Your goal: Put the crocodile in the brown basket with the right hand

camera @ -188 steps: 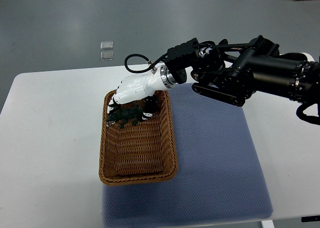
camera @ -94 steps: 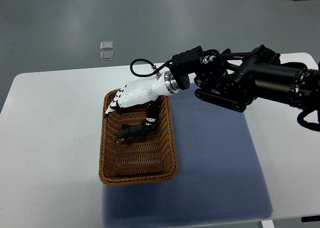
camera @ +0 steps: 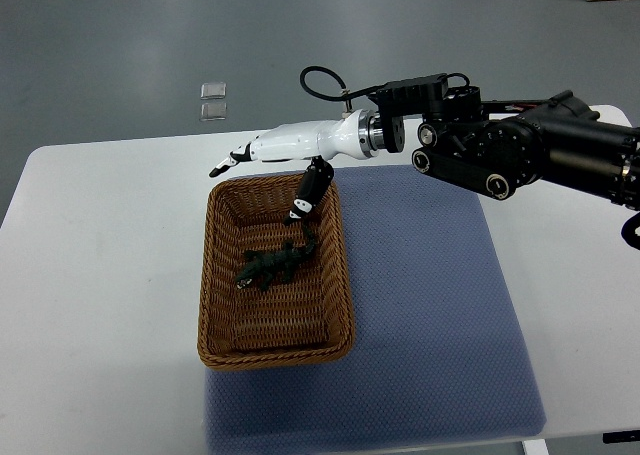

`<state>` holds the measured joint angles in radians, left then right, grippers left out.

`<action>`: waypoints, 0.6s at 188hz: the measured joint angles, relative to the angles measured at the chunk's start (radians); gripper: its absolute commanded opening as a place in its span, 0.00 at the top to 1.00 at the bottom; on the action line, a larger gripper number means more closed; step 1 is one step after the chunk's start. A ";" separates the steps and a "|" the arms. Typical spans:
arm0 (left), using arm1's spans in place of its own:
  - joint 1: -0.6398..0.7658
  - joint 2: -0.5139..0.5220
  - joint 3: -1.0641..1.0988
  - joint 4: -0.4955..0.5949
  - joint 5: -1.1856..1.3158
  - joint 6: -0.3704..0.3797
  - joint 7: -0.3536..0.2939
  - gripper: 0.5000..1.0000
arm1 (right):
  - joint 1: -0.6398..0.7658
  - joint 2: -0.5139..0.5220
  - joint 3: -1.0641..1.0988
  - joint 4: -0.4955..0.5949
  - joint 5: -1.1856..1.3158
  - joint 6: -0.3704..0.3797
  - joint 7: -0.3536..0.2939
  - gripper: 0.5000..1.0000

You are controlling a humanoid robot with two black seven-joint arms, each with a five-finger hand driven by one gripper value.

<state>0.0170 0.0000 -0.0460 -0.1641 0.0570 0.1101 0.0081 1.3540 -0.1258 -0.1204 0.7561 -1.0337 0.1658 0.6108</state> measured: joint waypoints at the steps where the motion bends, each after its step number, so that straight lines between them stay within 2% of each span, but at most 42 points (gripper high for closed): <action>1: 0.000 0.000 0.000 0.000 0.000 0.000 0.000 0.00 | -0.002 -0.002 0.003 0.000 0.008 0.001 0.000 0.15; 29: 0.000 0.000 0.000 0.000 0.000 0.000 0.000 0.00 | -0.072 -0.064 0.105 0.000 0.203 0.081 -0.001 0.15; 40: 0.000 0.000 0.000 0.000 0.000 0.000 0.000 0.00 | -0.114 -0.090 0.168 0.000 0.262 0.111 -0.024 0.15; 69: 0.000 0.000 0.000 0.000 0.000 0.000 0.000 0.00 | -0.256 -0.155 0.363 0.000 0.388 0.147 -0.130 0.15; 113: 0.000 0.000 0.000 0.001 0.000 0.000 0.000 0.00 | -0.462 -0.225 0.574 0.000 0.646 0.192 -0.337 0.15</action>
<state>0.0170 0.0000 -0.0460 -0.1628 0.0567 0.1106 0.0076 0.8917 -0.3512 0.4534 0.7558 -0.3881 0.3582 0.2737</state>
